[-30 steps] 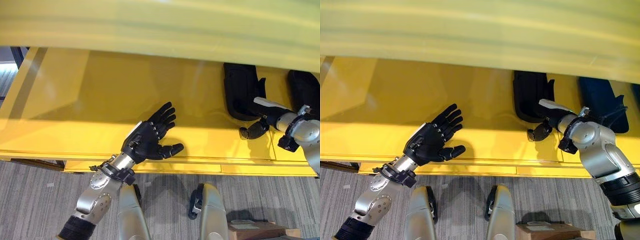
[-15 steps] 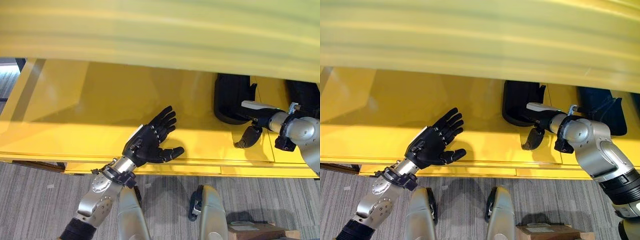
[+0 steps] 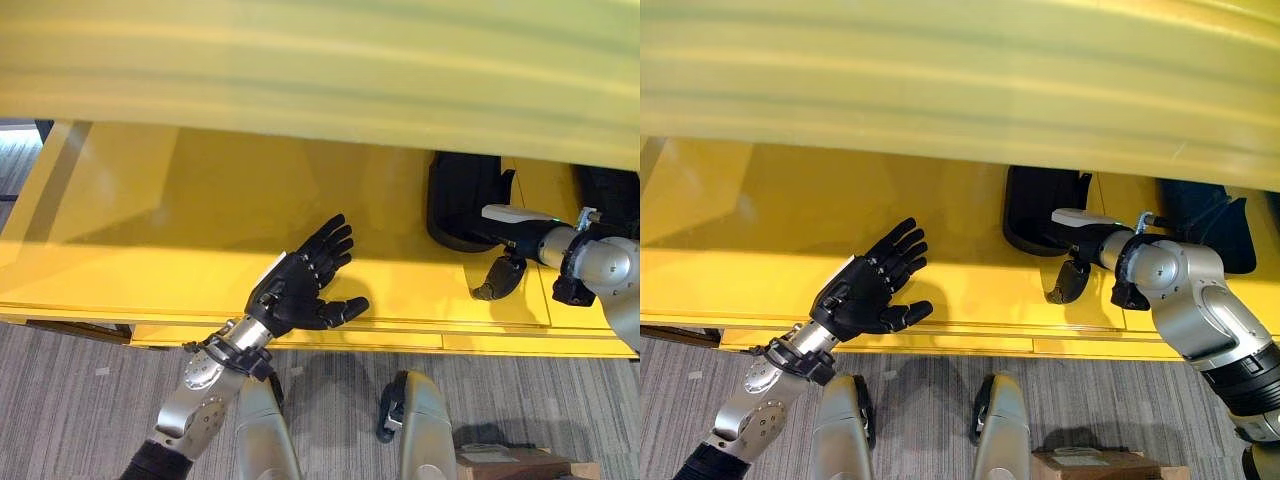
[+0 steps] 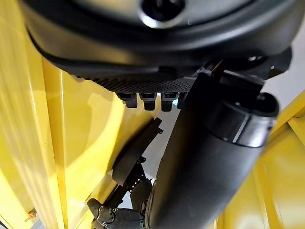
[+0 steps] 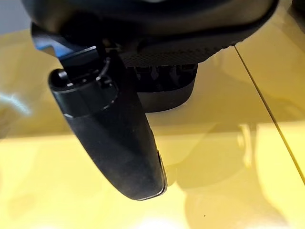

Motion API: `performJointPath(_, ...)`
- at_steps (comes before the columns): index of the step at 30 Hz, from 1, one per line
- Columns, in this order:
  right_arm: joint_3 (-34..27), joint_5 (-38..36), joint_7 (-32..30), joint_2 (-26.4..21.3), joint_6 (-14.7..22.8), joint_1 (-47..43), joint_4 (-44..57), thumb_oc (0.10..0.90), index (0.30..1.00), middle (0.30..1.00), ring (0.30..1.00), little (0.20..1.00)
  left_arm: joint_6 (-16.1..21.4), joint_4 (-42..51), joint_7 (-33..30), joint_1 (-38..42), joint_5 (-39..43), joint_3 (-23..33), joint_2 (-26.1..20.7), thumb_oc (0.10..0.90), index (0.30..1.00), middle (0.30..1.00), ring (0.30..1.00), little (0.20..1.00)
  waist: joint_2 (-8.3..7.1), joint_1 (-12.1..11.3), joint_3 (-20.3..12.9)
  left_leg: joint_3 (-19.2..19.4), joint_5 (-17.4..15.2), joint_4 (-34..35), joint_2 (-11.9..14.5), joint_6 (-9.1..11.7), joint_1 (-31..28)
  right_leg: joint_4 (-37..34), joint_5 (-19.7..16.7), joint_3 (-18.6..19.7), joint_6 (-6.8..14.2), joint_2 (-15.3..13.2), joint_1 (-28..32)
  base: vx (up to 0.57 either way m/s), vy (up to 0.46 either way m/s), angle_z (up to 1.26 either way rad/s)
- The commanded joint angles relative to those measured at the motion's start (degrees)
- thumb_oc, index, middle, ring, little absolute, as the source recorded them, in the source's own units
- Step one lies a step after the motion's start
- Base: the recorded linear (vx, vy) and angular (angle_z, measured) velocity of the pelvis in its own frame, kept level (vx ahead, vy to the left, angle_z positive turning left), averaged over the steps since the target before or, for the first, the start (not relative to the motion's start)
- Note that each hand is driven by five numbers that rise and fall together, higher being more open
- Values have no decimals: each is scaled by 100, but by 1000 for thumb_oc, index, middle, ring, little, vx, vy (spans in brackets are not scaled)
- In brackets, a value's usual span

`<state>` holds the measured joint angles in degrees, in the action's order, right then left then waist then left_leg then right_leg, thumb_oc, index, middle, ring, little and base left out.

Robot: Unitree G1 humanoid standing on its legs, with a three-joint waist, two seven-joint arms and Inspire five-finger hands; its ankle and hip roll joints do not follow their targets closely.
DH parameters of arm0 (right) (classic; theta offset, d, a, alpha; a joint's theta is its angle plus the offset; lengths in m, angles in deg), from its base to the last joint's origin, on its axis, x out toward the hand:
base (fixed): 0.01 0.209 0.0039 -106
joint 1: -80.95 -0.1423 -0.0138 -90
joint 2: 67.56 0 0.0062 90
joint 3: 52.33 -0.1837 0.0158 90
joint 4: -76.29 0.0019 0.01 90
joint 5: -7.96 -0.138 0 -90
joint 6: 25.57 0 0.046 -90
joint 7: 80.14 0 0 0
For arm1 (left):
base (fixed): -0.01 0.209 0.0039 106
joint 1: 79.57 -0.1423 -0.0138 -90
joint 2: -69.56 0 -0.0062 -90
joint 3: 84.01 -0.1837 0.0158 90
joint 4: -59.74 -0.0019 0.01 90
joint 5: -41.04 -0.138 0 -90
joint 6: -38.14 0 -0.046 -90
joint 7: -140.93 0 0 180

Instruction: Move parts from the plastic box to the shelf.

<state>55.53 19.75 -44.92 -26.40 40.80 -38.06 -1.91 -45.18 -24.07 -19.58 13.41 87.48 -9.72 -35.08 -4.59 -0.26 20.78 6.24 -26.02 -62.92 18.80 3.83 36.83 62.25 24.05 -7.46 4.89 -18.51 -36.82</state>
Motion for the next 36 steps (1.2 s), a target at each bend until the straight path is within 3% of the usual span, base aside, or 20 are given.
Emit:
performJointPath(1, 13, 134, 604, -5, -112, 658, 53, 900, 1000, 1000, 1000, 1000, -119, -93, -125, -545, -159, -197, -195, 900, 1000, 1000, 1000, 1000, 43, -79, 144, 413, -41, 166, 433, -154, -263, -314, -394, -119, -137, -274, 125, 0, 0, 0)
performJointPath(36, -696, 664, 643, 145, -17, 1590, 176, 900, 1000, 1000, 1000, 1000, -228, 62, -222, -674, -130, -127, -179, 900, 1000, 1000, 1000, 1000, -13, -7, 167, 487, 36, 340, 440, -172, -321, -462, -458, -137, -146, -199, 237, 0, 0, 0)
